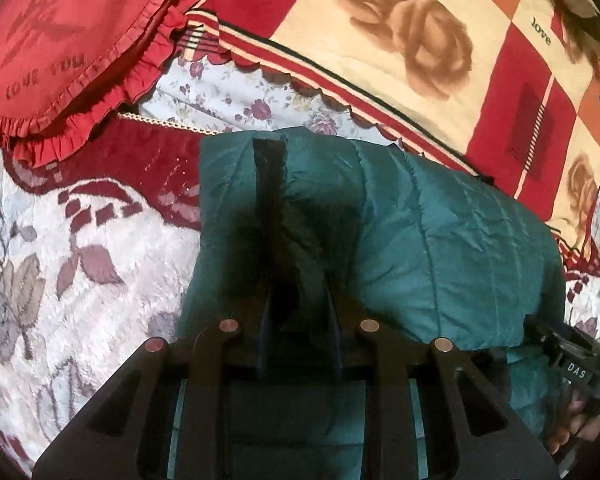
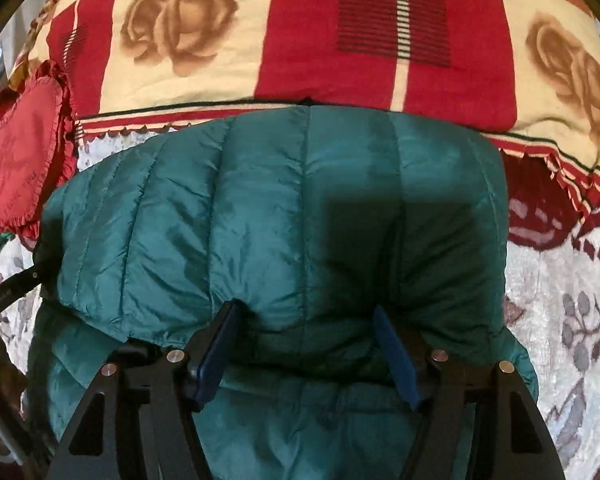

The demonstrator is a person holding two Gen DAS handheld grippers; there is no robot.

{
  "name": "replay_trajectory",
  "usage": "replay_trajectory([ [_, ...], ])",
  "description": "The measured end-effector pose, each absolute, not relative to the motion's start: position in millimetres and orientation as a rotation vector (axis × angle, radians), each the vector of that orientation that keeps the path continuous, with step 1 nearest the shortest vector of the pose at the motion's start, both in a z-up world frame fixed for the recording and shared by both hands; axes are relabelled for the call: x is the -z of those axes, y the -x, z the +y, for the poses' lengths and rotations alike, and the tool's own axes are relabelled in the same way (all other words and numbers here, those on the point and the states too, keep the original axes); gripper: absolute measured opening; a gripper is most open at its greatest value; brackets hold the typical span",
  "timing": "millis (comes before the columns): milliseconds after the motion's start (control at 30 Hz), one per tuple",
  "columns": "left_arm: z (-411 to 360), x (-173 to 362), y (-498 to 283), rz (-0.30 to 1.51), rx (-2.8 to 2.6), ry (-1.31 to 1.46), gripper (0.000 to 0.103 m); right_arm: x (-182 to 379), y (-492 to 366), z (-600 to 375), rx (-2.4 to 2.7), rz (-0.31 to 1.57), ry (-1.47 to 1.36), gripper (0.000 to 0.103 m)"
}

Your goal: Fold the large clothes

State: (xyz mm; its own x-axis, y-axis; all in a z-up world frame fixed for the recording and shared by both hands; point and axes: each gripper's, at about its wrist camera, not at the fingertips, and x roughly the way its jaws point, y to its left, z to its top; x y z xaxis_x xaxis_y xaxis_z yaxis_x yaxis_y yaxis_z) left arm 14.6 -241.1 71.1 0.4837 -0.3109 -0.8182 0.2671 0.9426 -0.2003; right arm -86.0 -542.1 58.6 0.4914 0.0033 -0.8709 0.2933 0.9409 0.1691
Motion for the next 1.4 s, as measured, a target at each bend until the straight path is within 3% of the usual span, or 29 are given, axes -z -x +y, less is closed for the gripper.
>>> replay_trajectory([
  [367,-225.0,-114.3,7.0,0.933,0.342,0.081,0.039,-122.3,112.1,-525.5,0.133,0.933,-0.300,0.067],
  [433,-228.6,-121.9,10.4,0.917,0.352,0.079,0.055,-126.4,107.2,-517.5,0.123,0.923,-0.300,0.067],
  [500,-232.7,-127.8,13.7,0.894,0.365,0.089,0.059,-127.0,99.9,-511.7,0.115,0.921,-0.300,0.067],
  [700,-260.5,-126.5,12.3,0.885,0.385,0.025,0.060,-108.7,75.5,-496.5,0.132,0.943,-0.280,0.071],
  [1067,-291.1,-75.1,-7.4,0.959,0.332,-0.142,0.060,-57.7,50.5,-478.6,0.167,0.995,-0.147,0.075],
  [1400,-294.1,-66.7,-10.6,0.956,0.331,-0.148,0.060,-96.9,78.6,-531.8,0.265,0.891,-0.188,0.074],
])
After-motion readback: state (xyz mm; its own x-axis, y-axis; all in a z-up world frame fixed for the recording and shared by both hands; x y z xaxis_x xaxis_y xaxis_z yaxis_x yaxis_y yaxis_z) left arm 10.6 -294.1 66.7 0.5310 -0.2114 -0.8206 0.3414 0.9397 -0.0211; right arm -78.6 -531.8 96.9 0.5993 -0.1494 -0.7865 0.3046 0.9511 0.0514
